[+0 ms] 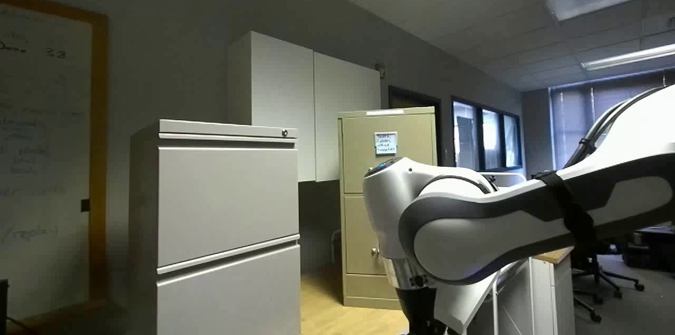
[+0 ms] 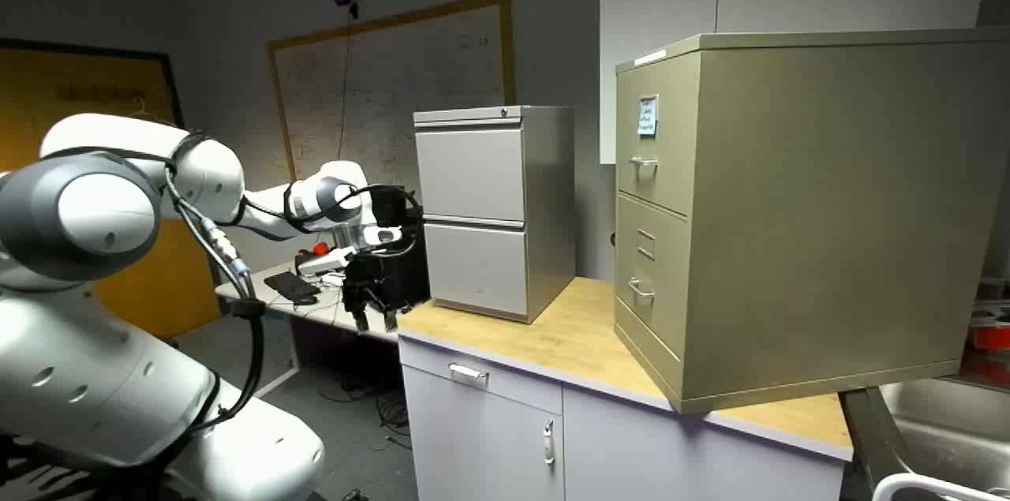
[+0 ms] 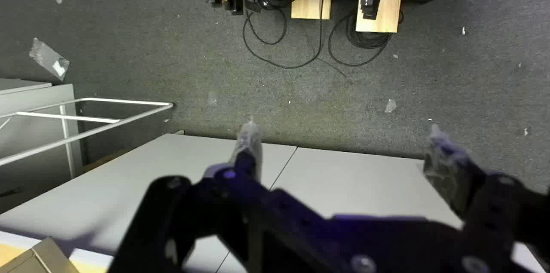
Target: Open the bottom drawer of the cabinet to the right.
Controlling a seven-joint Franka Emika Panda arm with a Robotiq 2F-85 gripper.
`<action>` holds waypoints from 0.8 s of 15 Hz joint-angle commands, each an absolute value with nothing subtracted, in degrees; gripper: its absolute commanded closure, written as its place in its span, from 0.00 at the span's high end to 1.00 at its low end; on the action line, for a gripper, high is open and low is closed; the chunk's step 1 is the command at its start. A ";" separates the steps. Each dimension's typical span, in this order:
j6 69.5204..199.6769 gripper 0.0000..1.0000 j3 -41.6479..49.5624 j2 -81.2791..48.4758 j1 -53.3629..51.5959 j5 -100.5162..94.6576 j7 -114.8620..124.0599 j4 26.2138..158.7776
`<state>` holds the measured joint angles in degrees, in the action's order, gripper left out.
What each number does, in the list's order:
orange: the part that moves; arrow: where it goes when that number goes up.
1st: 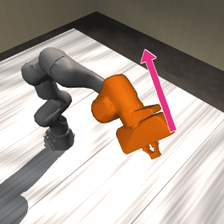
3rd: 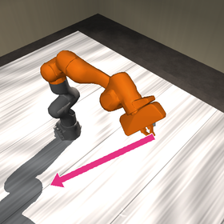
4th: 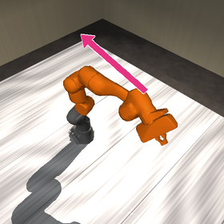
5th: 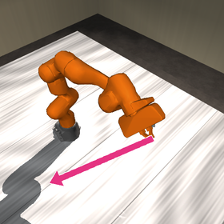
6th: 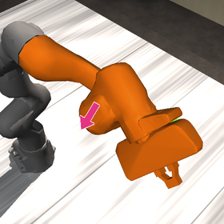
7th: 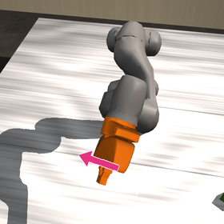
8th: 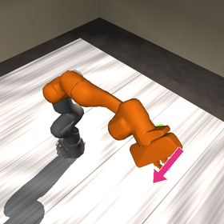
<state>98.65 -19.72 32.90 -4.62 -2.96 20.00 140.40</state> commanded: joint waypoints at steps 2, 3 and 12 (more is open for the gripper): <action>98.62 1.00 -18.48 32.56 -6.12 -3.61 20.68 140.25; 98.62 1.00 -18.48 32.58 -6.12 -3.61 20.68 140.25; 100.25 1.00 -17.44 31.29 -4.05 -4.79 23.15 139.35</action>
<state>98.91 -19.13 32.70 -4.76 -3.00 20.76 140.40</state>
